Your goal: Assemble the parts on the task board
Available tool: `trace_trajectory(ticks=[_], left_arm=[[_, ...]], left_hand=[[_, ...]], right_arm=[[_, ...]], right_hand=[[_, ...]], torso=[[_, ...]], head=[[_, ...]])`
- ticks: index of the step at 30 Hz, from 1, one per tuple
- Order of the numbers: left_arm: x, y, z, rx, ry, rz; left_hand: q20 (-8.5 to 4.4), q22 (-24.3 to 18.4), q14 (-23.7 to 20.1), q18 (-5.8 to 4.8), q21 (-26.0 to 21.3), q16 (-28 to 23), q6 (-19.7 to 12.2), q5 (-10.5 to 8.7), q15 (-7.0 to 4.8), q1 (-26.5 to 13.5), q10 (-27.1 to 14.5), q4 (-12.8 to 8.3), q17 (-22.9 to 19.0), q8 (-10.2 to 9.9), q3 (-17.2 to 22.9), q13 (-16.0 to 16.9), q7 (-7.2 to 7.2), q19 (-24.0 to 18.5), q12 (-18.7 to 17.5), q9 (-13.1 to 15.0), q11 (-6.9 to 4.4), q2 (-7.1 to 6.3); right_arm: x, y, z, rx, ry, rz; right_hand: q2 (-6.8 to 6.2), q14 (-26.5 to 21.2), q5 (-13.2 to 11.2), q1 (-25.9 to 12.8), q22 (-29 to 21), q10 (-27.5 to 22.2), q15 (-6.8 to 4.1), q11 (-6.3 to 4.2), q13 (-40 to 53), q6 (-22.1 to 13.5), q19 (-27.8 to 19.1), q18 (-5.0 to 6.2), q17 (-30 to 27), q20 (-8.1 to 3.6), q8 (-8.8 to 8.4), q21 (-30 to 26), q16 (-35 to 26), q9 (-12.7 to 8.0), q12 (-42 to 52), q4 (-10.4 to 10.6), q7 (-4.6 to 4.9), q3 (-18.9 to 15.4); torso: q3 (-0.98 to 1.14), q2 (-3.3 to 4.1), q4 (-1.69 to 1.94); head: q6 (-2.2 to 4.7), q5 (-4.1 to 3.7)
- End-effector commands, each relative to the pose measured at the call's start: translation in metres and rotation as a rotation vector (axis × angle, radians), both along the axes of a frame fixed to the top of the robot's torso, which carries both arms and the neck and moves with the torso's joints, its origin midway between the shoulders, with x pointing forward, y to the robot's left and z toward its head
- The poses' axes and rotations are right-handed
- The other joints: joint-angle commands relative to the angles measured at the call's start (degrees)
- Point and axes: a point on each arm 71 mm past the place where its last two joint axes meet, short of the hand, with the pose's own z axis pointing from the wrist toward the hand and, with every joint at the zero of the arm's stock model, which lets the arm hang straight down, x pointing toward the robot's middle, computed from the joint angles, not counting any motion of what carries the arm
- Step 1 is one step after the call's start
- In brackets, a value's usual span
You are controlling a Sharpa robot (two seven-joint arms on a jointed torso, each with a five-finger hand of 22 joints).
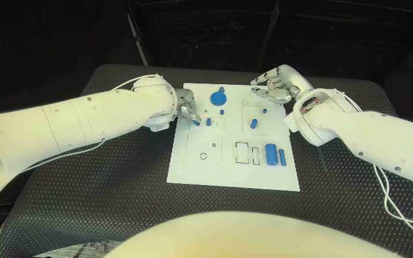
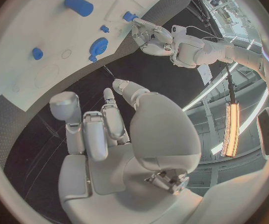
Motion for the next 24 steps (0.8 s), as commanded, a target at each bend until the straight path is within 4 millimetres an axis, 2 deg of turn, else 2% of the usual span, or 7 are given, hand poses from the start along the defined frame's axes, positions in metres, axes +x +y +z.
trace_trajectory(ticks=[1, 10, 24], left_arm=[[-0.0033, -0.0003, -0.0055, 0.024, 0.031, -0.017], [-0.0033, -0.0019, -0.0060, 0.024, 0.034, -0.021], [-0.0006, -0.0015, -0.0069, 0.026, 0.032, -0.014]], left_hand=[[-0.42, 9.7, 5.9, -0.29, 0.5, 0.4, 0.4, 0.15, -0.46, -0.7, 0.7, -4.7, 15.1, 0.5, 5.3, 0.3, -0.77, 1.2, 0.5, 0.3, -0.09, 0.14], [-0.66, 9.8, 5.9, -0.42, 1.3, 0.4, 0.7, 0.06, -0.76, -3.6, 1.6, -3.9, 15.1, 1.7, 5.2, 1.8, -1.28, 1.4, 1.5, 0.6, -0.48, -0.69], [-0.87, 9.9, 5.9, -0.52, 1.9, 0.4, 1.1, -0.05, -0.99, -6.1, 2.1, -2.8, 15.1, 2.2, 4.3, 2.6, -1.60, 1.6, 2.1, 0.5, -0.73, -1.29]], right_arm=[[-0.0001, 0.0009, 0.0016, 0.003, -0.004, 0.009], [-0.0003, 0.0003, 0.0017, 0.002, -0.004, 0.007], [-0.0005, 0.0003, 0.0019, 0.003, -0.004, 0.007]], right_hand=[[0.17, 4.6, 0.3, 0.5, 0.1, 0.0, 0.00, -0.04, 0.1, -0.4, -0.4, 0.50, 9.1, 0.03, 0.40, -0.2, -0.3, 0.0, 0.1, -0.1, 0.09, -0.3], [0.17, 4.6, 0.3, 0.5, 0.1, 0.0, 0.00, -0.04, 0.1, -0.4, -0.4, 0.50, 9.1, 0.03, 0.40, -0.2, -0.3, 0.0, 0.1, -0.1, 0.09, -0.3], [0.17, 4.6, 0.3, 0.5, 0.1, 0.0, 0.00, -0.04, 0.1, -0.4, -0.4, 0.50, 9.1, 0.03, 0.40, -0.2, -0.3, 0.0, 0.1, -0.1, 0.09, -0.3]], torso=[[0.03, 0.01, -0.03], [0.00, 0.09, -0.03], [-0.01, 0.03, 0.00]], head=[[-0.01, -0.01], [-0.01, -0.04], [-0.01, -0.15]])
